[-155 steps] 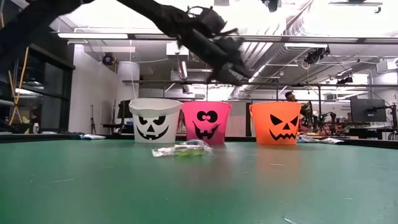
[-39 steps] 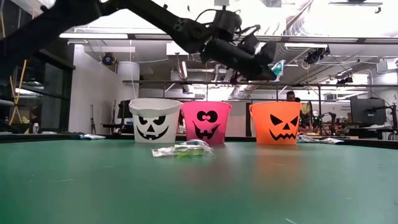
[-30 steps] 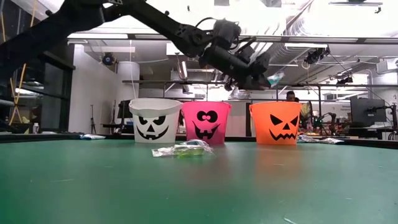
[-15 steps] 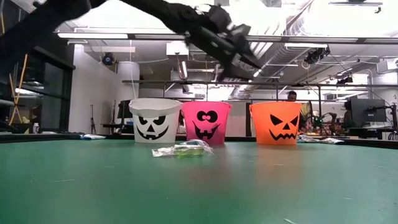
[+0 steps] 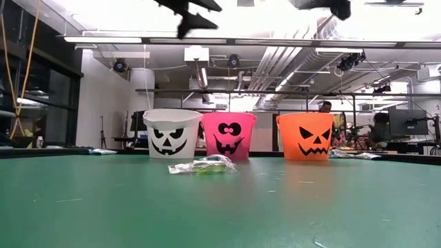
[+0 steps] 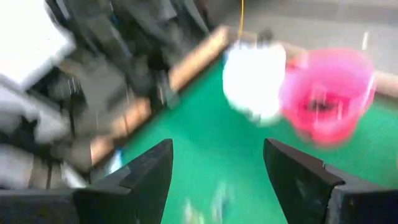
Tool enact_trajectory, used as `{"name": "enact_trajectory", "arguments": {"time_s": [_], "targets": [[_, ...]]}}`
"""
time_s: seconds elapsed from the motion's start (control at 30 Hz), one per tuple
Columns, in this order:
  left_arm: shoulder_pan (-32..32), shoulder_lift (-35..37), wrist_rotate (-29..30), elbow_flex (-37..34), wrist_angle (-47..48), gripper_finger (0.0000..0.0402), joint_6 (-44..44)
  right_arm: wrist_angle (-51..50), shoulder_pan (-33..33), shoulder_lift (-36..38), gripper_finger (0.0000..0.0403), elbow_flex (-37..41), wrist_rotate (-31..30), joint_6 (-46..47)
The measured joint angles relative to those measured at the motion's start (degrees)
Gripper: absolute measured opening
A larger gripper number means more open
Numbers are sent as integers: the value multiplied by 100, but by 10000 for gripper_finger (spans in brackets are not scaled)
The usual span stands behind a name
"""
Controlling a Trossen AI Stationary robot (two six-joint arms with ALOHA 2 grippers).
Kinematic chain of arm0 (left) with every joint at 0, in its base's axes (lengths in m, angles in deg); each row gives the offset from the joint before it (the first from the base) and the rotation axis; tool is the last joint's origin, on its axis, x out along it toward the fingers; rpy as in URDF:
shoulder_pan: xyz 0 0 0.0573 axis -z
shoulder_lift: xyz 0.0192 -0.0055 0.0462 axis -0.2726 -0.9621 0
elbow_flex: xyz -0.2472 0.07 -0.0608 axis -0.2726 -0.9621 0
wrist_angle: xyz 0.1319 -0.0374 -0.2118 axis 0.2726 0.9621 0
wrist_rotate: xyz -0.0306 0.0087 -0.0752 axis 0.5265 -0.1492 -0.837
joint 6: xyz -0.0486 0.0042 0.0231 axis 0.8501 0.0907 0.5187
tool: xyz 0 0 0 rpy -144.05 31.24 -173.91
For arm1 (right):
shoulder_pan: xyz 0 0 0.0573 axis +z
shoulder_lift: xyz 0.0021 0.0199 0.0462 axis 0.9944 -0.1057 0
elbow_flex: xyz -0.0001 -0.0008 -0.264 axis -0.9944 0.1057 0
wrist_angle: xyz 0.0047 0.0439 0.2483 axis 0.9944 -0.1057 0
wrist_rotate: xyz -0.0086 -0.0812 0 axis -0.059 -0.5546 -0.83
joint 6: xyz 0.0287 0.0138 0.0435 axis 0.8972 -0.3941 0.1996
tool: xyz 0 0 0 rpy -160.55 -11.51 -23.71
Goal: Sort candy by brand, put in halloween buckets
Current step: Put the orange gummy into the orange bucket
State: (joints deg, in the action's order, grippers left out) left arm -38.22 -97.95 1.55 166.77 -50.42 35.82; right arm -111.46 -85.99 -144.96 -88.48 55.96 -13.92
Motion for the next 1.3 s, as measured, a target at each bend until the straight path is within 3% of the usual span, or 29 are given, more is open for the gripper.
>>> {"name": "enact_trajectory", "arguments": {"time_s": [0.27,0.47,0.63,0.7,0.87,1.3], "targets": [[840,1981,1201,-2553,-1517,198,1410,-2181,840,-1106,243,0,1815,1280],[1113,2621,1759,-3500,-2198,198,2113,-3489,1996,-2233,243,44,2928,2606],[1118,2751,1776,-3603,-2255,198,2124,-2805,3106,-2846,243,926,4562,3266],[1118,2755,1776,-3603,-2303,198,2091,-2421,3396,-2986,243,1398,4947,3662],[1118,2750,1776,-3603,-2294,198,2022,-2128,3610,-3115,243,2204,5170,4423],[1118,2746,1776,-3603,-2289,198,2021,-1207,3624,-3115,243,3038,5057,4676]]}}
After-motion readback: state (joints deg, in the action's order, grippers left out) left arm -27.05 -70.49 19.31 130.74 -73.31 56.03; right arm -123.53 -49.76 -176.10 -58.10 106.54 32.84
